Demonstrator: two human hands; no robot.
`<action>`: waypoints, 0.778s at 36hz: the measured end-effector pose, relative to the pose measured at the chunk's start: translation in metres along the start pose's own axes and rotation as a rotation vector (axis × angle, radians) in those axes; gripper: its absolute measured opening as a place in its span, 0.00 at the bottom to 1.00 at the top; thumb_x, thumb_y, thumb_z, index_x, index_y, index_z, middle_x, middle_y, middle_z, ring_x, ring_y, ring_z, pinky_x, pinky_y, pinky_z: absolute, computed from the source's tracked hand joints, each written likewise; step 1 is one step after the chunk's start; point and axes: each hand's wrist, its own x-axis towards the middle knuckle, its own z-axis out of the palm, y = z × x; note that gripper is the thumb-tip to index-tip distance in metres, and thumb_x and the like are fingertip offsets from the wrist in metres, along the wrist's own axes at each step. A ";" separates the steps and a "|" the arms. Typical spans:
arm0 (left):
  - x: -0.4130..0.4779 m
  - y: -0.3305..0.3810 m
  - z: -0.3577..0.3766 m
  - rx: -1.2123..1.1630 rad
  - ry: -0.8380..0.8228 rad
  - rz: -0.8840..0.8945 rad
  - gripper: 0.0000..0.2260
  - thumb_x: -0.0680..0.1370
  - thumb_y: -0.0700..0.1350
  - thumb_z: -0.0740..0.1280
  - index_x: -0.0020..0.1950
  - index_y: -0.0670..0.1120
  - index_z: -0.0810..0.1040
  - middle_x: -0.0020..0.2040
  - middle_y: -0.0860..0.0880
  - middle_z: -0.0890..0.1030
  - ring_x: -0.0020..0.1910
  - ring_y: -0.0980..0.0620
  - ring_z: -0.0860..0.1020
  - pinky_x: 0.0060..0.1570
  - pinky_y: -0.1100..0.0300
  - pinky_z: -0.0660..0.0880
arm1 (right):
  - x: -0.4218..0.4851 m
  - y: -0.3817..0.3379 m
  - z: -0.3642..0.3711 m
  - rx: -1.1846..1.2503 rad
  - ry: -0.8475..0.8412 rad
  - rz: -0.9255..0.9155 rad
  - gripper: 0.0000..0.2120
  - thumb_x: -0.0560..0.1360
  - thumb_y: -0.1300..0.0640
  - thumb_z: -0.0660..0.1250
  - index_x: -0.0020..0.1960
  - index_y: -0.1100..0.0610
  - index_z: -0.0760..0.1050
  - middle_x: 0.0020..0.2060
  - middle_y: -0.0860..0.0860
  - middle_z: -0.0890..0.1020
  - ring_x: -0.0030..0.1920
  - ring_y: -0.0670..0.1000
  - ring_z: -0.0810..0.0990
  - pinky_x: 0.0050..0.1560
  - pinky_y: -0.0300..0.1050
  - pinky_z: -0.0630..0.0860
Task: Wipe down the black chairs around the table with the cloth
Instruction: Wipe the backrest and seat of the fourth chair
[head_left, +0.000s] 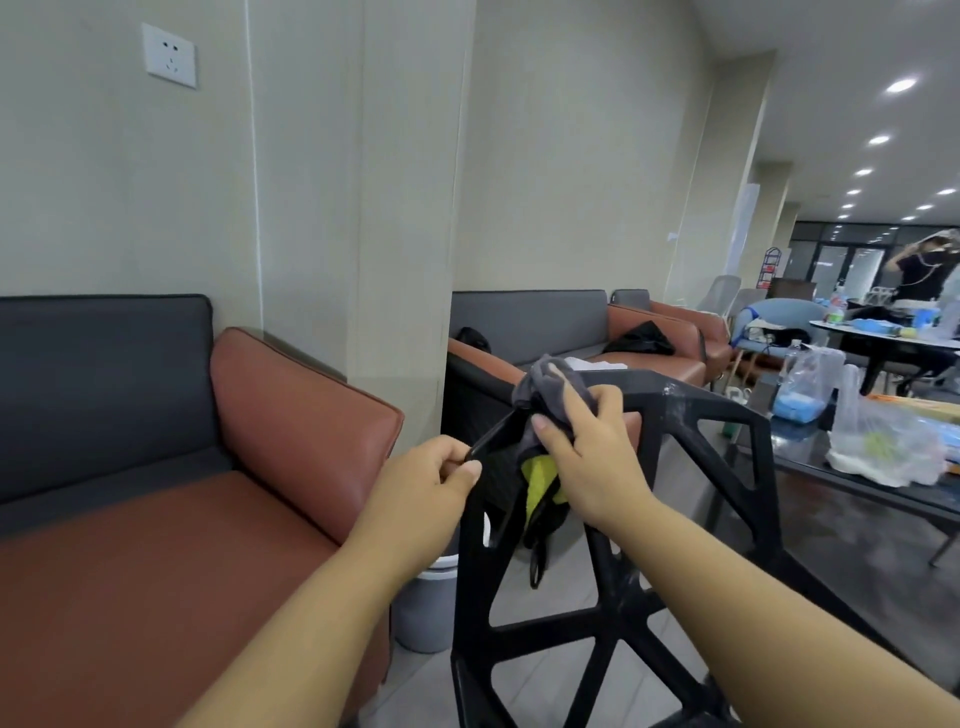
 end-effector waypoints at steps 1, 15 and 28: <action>0.001 0.002 0.001 -0.006 -0.004 0.003 0.06 0.79 0.44 0.63 0.43 0.49 0.77 0.37 0.47 0.79 0.38 0.48 0.78 0.45 0.52 0.77 | -0.002 0.000 -0.001 -0.008 -0.018 -0.030 0.24 0.79 0.48 0.60 0.74 0.47 0.61 0.55 0.49 0.62 0.54 0.47 0.63 0.59 0.39 0.63; 0.057 0.027 0.022 0.414 -0.052 0.168 0.10 0.80 0.42 0.56 0.51 0.46 0.77 0.48 0.48 0.75 0.48 0.48 0.73 0.48 0.55 0.70 | 0.047 0.038 -0.033 -0.406 -0.025 0.253 0.24 0.81 0.43 0.53 0.75 0.47 0.57 0.63 0.58 0.61 0.62 0.63 0.63 0.62 0.56 0.67; 0.067 0.031 0.033 0.653 -0.035 0.238 0.13 0.82 0.54 0.50 0.43 0.48 0.63 0.47 0.43 0.77 0.46 0.41 0.75 0.38 0.54 0.64 | 0.042 0.029 -0.033 -0.430 -0.018 -0.001 0.26 0.79 0.43 0.57 0.75 0.46 0.58 0.61 0.54 0.64 0.61 0.56 0.65 0.61 0.52 0.68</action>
